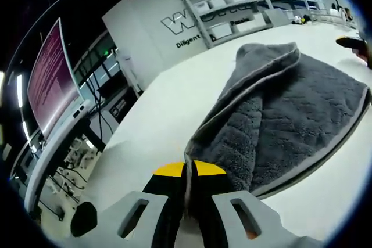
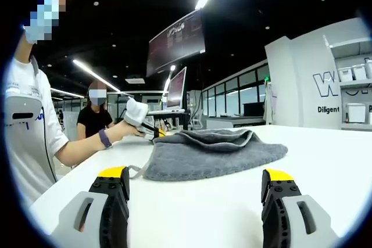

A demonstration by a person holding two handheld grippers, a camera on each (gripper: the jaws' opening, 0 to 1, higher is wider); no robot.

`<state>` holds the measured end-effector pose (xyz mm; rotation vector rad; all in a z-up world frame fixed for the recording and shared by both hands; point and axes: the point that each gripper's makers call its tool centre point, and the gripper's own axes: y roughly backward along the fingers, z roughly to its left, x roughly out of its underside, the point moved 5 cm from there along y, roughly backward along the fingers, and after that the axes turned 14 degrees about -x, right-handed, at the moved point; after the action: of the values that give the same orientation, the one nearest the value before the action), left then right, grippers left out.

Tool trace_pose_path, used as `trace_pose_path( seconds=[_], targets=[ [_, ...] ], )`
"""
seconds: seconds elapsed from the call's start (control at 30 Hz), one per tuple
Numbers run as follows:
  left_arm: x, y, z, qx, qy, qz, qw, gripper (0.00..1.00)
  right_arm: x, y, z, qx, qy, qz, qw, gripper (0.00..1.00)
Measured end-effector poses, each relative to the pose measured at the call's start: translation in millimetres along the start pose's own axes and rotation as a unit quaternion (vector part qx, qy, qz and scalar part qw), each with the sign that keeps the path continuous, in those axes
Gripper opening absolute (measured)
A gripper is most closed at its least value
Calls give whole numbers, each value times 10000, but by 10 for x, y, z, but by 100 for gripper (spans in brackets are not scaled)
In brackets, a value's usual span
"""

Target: Open the folded towel by lifting each exposed corner and separating the folded layers until the towel lies flat within the target outline without major curled edges

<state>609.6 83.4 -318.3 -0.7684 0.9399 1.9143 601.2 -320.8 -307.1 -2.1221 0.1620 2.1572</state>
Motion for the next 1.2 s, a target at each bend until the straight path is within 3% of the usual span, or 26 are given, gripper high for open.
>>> trace_pose_path(
  seconds=[0.23,0.37,0.47,0.67,0.9,1.2],
  targets=[
    [-33,34,49,87,266,-338,9990,4,3,2,-3,-4,4,10,10000,96],
    [-89,125,105,169,840,-649,9942,5,5,3,-6,-6,-6,13,10000,96],
    [-87,165,164,142,907,-760,9929,9,5,3,-10,-4,-7,14,10000,96],
    [-154,281,216,290,1387,-1101,9838,18,5,5,-13,-5,-10,9,10000,96],
    [-213,386,296,291,1533,-1338,9787,23,3,7,-5,-4,-14,5,10000,96],
    [-263,602,274,611,1690,-1651,9698,34,6,5,3,-4,-16,12,10000,96]
  ],
)
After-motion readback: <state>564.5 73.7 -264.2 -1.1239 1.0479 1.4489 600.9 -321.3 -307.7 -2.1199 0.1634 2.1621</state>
